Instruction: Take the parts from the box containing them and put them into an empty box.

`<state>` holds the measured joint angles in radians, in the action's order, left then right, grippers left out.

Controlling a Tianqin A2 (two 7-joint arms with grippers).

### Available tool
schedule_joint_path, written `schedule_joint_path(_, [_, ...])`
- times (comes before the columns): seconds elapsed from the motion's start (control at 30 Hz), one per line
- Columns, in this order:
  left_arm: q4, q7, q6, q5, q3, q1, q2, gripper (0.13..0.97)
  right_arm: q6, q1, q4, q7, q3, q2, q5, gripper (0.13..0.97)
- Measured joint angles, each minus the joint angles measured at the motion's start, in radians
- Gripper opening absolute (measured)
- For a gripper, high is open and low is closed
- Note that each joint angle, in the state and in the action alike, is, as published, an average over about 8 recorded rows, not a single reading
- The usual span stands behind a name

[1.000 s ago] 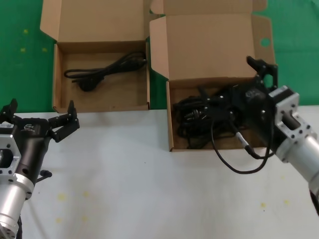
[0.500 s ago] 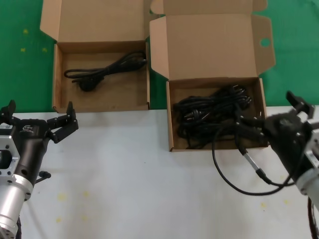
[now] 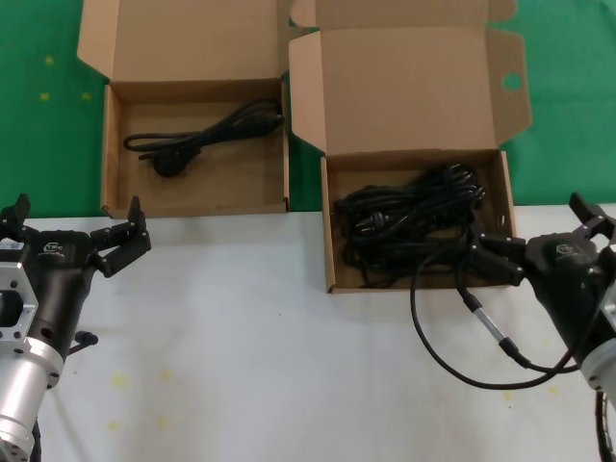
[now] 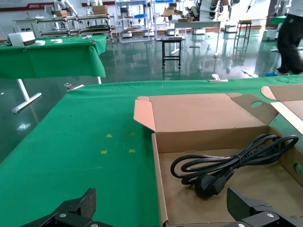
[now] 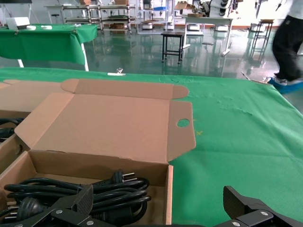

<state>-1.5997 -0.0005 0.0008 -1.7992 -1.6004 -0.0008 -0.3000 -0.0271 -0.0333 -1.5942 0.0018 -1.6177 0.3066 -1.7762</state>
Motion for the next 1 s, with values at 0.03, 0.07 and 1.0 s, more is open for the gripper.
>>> schedule_joint_path(0.03, [0.0,0.0,0.0,0.0,0.0,0.0,0.0,0.966,0.0,0.0,0.0,0.0,0.0,0.0,0.0,0.966])
schedule_joint_path(0.07, [0.0,0.0,0.0,0.0,0.0,0.0,0.0,0.966,0.0,0.0,0.0,0.0,0.0,0.0,0.0,0.966])
schedule_joint_path(1.0, [0.0,0.0,0.0,0.0,0.0,0.0,0.0,0.966,0.0,0.0,0.0,0.0,0.0,0.0,0.0,0.966])
